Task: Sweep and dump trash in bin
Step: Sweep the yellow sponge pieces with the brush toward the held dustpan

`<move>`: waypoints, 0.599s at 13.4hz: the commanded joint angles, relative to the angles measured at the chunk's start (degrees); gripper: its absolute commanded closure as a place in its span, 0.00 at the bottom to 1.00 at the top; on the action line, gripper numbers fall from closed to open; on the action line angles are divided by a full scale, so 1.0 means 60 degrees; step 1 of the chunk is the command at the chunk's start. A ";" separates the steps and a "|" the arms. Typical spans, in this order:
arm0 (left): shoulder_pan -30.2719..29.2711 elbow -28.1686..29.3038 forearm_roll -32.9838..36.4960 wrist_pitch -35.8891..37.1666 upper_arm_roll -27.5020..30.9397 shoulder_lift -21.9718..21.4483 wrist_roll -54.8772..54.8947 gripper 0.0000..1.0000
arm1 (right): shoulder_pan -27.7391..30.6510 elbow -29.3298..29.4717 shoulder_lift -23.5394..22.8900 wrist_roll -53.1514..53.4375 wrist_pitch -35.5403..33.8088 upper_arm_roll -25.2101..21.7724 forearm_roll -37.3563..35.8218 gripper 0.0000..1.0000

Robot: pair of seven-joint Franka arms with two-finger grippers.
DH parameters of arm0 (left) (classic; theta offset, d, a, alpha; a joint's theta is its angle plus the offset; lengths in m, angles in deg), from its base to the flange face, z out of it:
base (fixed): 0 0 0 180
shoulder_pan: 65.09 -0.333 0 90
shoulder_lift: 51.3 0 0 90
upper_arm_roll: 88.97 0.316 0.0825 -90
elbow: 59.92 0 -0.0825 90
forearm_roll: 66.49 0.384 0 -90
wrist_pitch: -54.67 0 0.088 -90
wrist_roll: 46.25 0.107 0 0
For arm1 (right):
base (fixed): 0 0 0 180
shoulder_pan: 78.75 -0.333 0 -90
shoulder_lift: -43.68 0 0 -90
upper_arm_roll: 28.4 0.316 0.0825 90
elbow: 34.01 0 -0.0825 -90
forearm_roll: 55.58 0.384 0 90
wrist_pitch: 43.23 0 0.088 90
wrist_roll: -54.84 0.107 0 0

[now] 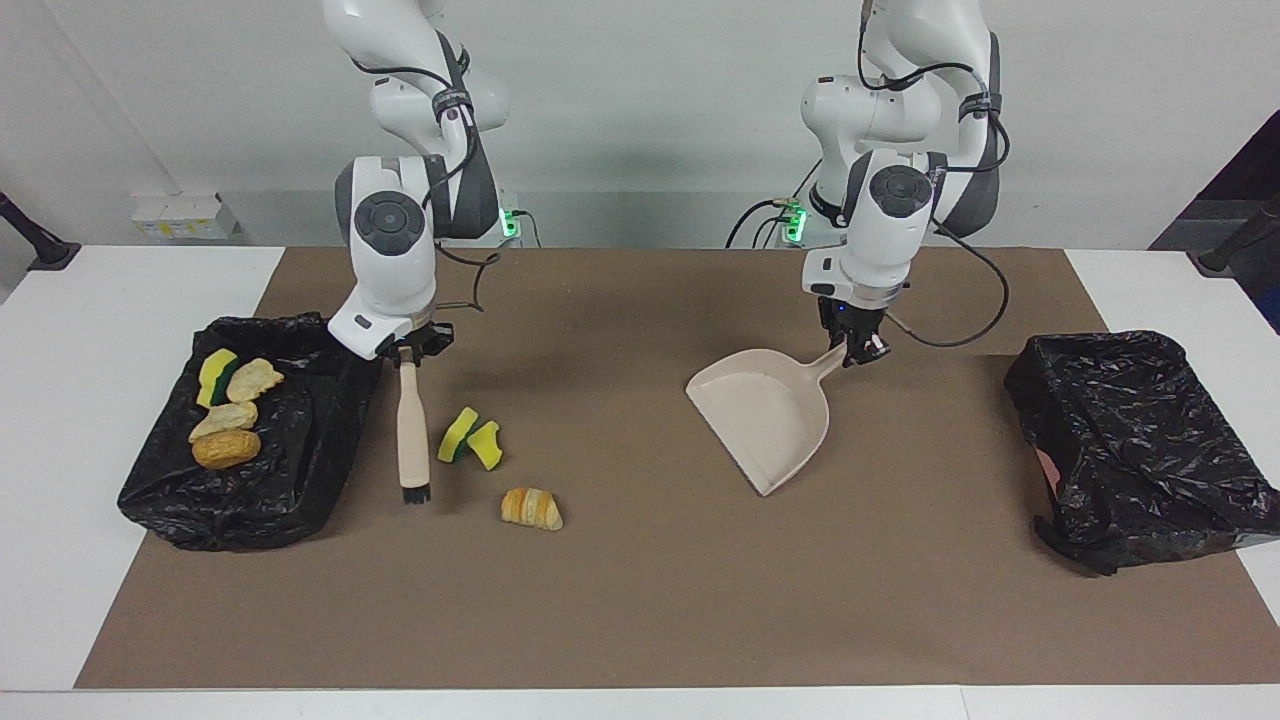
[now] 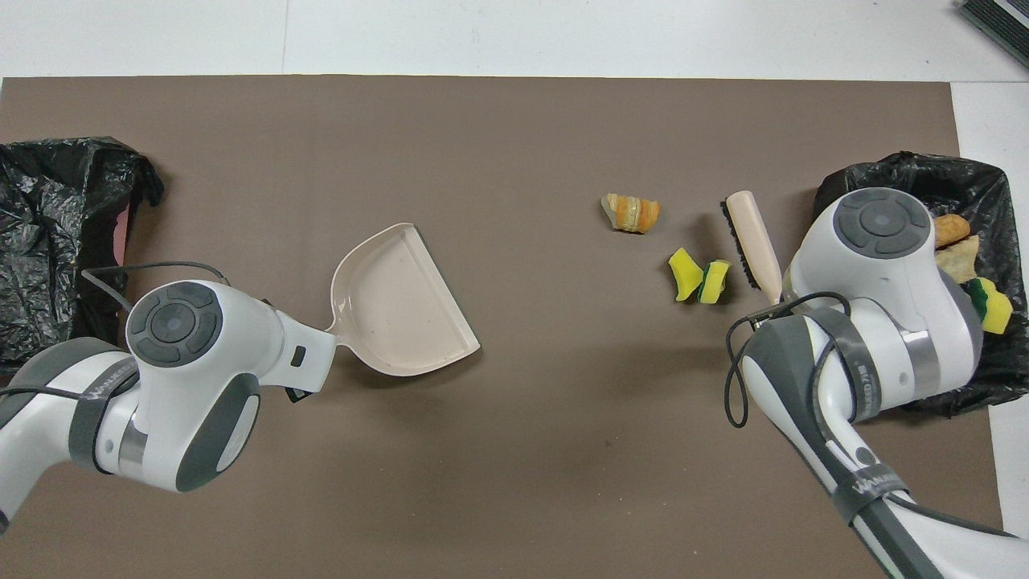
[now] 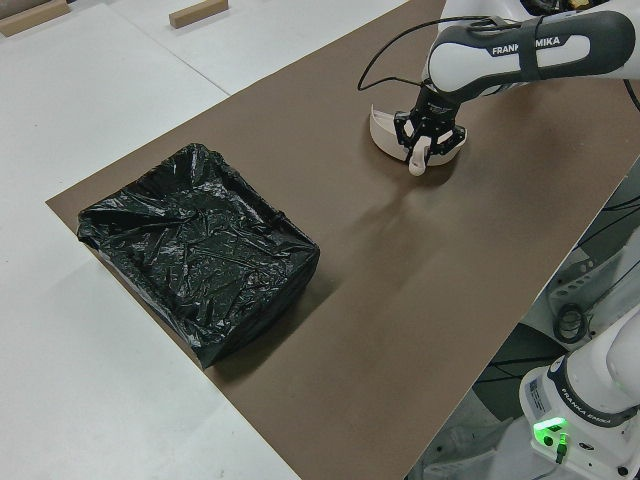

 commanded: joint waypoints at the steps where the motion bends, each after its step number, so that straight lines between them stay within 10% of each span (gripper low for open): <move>1: 0.0180 0.0467 -0.0117 -0.0244 0.0093 -0.0238 -0.0037 1.00 | -0.0307 -0.0105 -0.0345 -0.0215 0.0163 0.0145 -0.0071 1.00; 8: 0.0166 0.0454 -0.0117 -0.0231 0.0108 -0.0209 -0.0096 1.00 | -0.2166 0.0655 -0.1077 0.0953 0.0265 0.0189 0.2344 1.00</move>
